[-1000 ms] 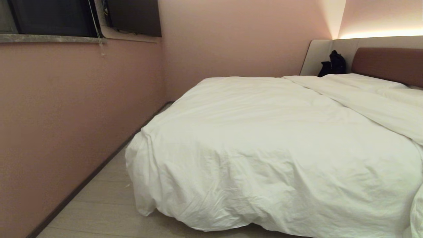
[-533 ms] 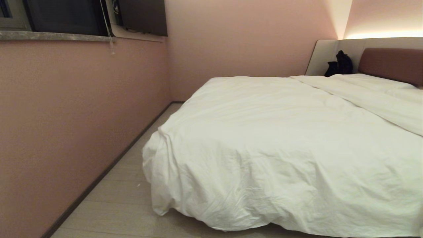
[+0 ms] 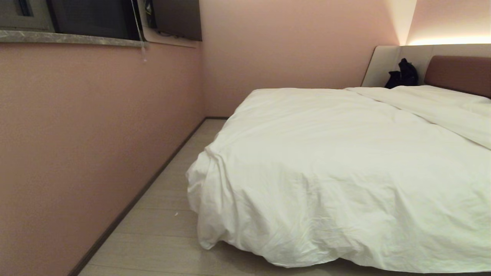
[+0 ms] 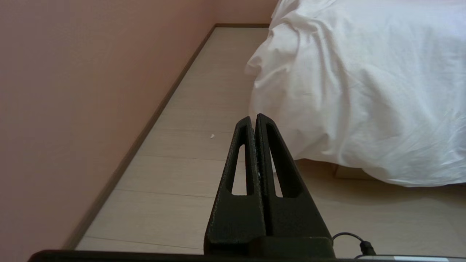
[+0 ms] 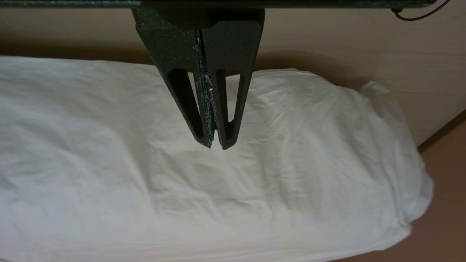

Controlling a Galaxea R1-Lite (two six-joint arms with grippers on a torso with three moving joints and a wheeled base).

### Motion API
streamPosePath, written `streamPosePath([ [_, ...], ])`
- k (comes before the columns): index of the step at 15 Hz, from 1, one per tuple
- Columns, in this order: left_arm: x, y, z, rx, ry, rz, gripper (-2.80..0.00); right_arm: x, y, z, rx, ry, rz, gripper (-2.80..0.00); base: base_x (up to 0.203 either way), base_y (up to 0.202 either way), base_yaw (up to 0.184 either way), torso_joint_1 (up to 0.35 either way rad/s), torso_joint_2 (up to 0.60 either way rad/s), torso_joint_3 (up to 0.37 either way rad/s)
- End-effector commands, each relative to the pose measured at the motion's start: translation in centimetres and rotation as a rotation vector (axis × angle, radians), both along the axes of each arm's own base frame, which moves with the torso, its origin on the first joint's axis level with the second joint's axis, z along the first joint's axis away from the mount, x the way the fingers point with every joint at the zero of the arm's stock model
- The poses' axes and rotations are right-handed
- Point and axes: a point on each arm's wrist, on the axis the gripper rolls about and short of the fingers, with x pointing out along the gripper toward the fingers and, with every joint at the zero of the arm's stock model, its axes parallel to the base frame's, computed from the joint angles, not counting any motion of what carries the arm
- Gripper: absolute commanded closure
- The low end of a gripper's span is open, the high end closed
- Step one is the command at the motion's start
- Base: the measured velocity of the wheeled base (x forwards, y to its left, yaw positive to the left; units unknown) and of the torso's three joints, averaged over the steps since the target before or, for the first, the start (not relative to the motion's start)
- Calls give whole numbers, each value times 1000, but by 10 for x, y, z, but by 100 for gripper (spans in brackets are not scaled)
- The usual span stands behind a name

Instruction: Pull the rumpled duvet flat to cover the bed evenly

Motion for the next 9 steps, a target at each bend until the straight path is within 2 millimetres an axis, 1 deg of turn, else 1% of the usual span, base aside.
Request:
streamPosePath([
  [1, 0, 0, 0, 0, 1, 0, 0, 0, 0, 0, 1, 0, 0, 0, 0, 196, -2, 2, 4, -1],
  [9, 0, 0, 0, 0, 1, 0, 0, 0, 0, 0, 1, 1, 0, 0, 0, 195, 0, 2, 3, 2],
])
